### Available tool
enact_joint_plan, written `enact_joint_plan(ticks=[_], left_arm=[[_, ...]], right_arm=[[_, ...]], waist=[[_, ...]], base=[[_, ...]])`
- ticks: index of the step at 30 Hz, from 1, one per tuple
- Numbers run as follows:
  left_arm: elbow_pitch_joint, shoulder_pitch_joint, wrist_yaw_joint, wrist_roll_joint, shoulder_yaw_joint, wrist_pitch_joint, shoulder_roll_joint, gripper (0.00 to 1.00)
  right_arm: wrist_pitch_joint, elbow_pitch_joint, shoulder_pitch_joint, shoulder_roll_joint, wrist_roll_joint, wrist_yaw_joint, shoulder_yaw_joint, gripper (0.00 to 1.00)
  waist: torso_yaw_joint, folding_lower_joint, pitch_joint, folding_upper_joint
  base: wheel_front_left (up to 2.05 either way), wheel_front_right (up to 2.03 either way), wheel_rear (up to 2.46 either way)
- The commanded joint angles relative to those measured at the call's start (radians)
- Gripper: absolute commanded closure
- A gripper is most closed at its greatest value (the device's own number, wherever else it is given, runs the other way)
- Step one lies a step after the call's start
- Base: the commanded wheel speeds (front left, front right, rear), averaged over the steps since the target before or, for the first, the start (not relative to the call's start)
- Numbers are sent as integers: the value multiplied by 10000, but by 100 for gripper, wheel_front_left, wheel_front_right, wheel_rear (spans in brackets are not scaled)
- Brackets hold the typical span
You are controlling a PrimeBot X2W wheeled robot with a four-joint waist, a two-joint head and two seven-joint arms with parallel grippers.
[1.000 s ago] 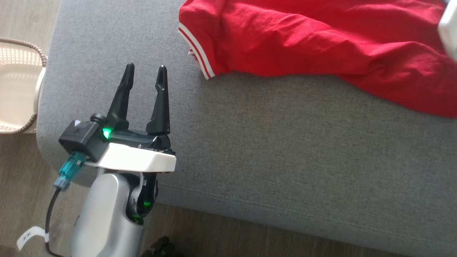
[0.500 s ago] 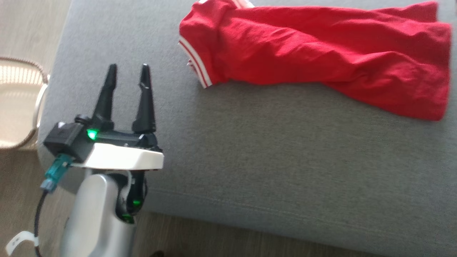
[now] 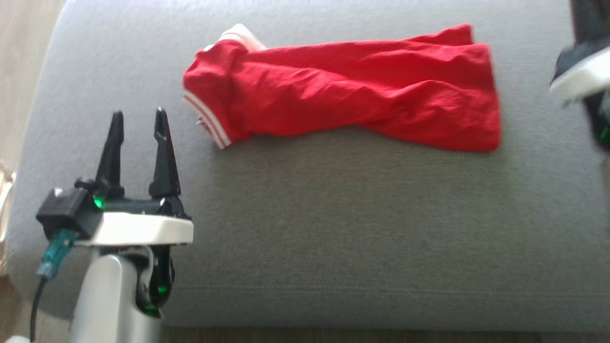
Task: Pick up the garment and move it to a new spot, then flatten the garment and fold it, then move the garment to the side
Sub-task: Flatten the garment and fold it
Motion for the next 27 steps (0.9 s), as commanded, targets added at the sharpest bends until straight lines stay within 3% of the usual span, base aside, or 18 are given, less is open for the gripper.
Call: enact_joint_plan(ticks=[1,7,10,11,17,27], left_arm=[[-280,91,-24,111,353,-51,151,0],[-85,425,-71,194,438,-51,151,0],[102,553,-104,199,465,-51,150,0],[183,604,-117,222,461,-51,150,0],[532,767,-103,1058,383,-51,155,0],[485,723,106,919,69,-51,152,0]], right_arm=[[-80,-868,802,453,-393,-4,-534,100],[349,-3203,3503,2484,-1659,-4,-2781,100],[539,-4176,4586,3177,-2019,-4,-3437,100],[599,-4408,4898,3296,-2068,-4,-3523,0],[783,-5103,5997,3463,-1855,-4,-3485,0],[995,-5363,6172,3468,-2059,-4,-3315,0]], waist=[[-377,0,-330,0],[-767,0,-601,0],[-915,0,-729,0],[-960,0,-764,0],[-1146,0,-841,0],[-1088,0,-802,0]], base=[[0,0,0],[0,0,0],[0,0,0],[0,0,0],[0,0,0],[0,0,0]])
